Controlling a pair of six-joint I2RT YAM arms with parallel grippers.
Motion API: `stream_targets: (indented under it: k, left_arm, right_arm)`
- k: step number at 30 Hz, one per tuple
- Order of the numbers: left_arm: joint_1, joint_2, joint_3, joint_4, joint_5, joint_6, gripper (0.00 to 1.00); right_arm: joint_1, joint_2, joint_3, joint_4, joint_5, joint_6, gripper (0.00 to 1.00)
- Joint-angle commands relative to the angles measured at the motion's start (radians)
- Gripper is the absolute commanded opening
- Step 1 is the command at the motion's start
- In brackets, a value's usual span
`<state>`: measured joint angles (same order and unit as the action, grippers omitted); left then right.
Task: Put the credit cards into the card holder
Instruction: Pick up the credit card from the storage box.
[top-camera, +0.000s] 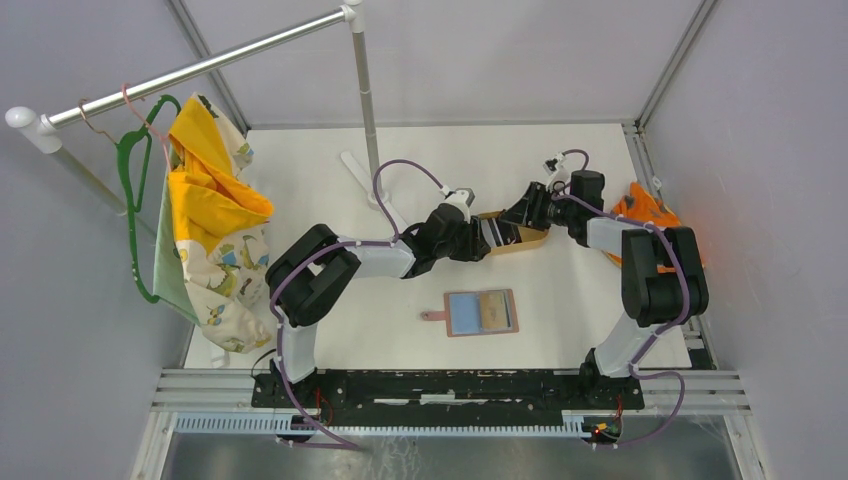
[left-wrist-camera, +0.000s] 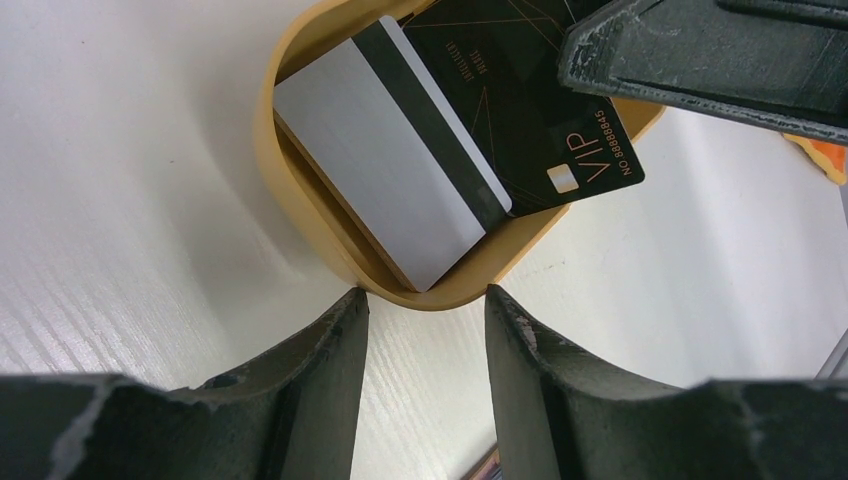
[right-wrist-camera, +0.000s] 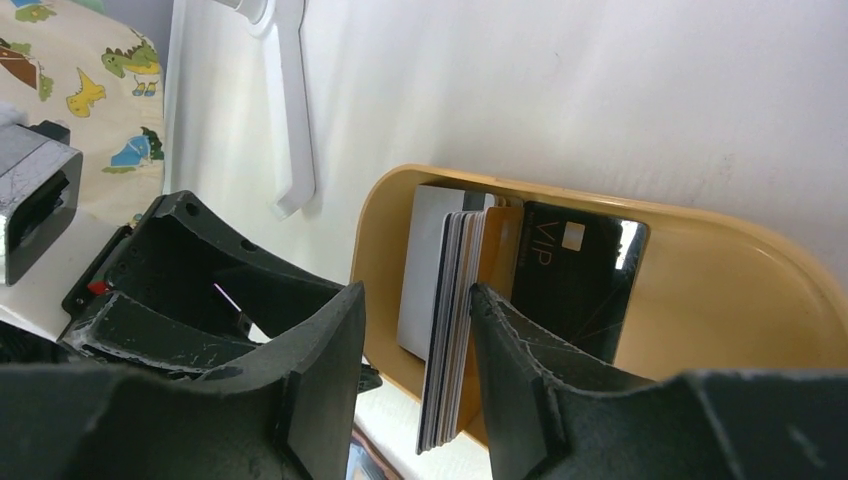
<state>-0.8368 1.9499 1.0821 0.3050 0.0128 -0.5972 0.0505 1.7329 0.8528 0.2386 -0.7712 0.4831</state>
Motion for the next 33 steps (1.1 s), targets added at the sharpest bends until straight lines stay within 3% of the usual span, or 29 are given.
stream_targets:
  k: [1, 10, 33]
  left_arm:
    - [0.004, -0.006, 0.036, 0.032, 0.022, 0.042, 0.52]
    - [0.004, -0.004, 0.038, 0.034, 0.028, 0.042, 0.52]
    - [0.004, -0.158, -0.031, 0.010, 0.003, 0.069, 0.58]
  right_arm:
    - [0.019, 0.029, -0.001, -0.073, -0.030, -0.010, 0.49]
    - [0.019, 0.055, 0.047, -0.192, 0.052, -0.108, 0.52]
    - [-0.044, 0.017, 0.049, -0.173, -0.080, -0.065, 0.47]
